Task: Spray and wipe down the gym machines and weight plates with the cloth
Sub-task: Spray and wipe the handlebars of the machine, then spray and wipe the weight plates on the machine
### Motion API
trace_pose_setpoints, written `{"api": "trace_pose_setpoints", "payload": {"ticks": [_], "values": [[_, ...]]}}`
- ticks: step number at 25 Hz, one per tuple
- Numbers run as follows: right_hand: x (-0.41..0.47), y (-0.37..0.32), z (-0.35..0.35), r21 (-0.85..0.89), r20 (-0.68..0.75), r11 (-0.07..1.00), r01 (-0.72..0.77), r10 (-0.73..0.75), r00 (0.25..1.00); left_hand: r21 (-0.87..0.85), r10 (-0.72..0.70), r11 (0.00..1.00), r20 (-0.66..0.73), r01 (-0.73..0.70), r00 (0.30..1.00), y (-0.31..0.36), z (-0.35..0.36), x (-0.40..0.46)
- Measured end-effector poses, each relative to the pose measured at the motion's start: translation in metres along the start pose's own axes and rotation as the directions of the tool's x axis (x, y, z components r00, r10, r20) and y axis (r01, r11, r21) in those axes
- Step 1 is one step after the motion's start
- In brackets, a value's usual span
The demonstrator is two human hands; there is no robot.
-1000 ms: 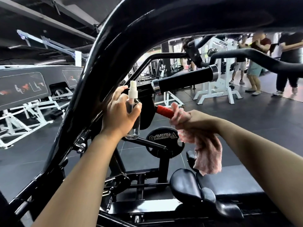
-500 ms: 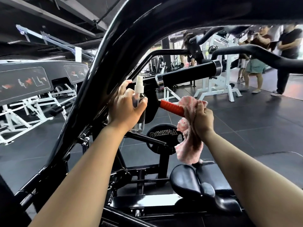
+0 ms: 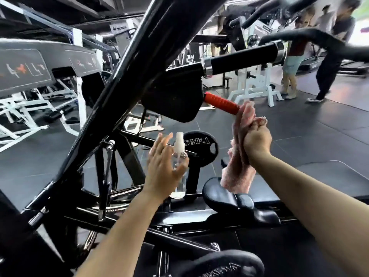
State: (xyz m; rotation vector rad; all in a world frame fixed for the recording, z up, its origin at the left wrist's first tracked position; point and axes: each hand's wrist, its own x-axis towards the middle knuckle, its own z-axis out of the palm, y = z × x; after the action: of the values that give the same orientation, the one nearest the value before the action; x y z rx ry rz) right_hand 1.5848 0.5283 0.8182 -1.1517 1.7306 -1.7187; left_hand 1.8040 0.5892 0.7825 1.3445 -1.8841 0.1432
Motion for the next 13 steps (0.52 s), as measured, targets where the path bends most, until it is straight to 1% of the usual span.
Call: {"api": "trace_pose_setpoints", "payload": {"ticks": [2,3,5,7,8,9,11,13], "values": [[-0.027,0.025,-0.002,-0.045,0.086,0.997,0.057,-0.053,0.995,-0.206,-0.083,0.972,0.150,0.113,0.985,-0.009,0.015,-0.032],[-0.044,0.038,-0.003,-0.057,0.150,0.997,0.049,-0.040,0.988,-0.321,-0.119,0.928,0.227,0.189,0.967,-0.012,0.022,-0.048],[-0.076,0.066,-0.006,-0.053,0.276,0.998,-0.030,0.043,0.960,-0.457,-0.181,0.822,0.354,0.338,0.918,-0.009,0.032,-0.075],[-0.106,0.091,-0.013,-0.069,0.328,0.992,-0.105,0.122,0.937,-0.519,-0.195,0.719,0.488,0.463,0.851,-0.003,0.040,-0.099],[-0.120,0.100,-0.019,-0.094,0.356,0.987,-0.130,0.155,0.922,-0.535,-0.165,0.693,0.535,0.483,0.829,0.002,0.042,-0.110],[-0.133,0.106,-0.025,-0.112,0.414,0.985,-0.134,0.169,0.894,-0.548,-0.127,0.675,0.573,0.493,0.810,0.006,0.044,-0.117],[-0.156,0.110,-0.036,-0.151,0.569,0.981,-0.122,0.187,0.801,-0.566,-0.064,0.618,0.656,0.546,0.752,0.015,0.046,-0.129],[-0.171,0.110,-0.046,-0.150,0.665,0.975,-0.164,0.222,0.713,-0.568,-0.029,0.559,0.715,0.604,0.699,0.025,0.047,-0.138]]}}
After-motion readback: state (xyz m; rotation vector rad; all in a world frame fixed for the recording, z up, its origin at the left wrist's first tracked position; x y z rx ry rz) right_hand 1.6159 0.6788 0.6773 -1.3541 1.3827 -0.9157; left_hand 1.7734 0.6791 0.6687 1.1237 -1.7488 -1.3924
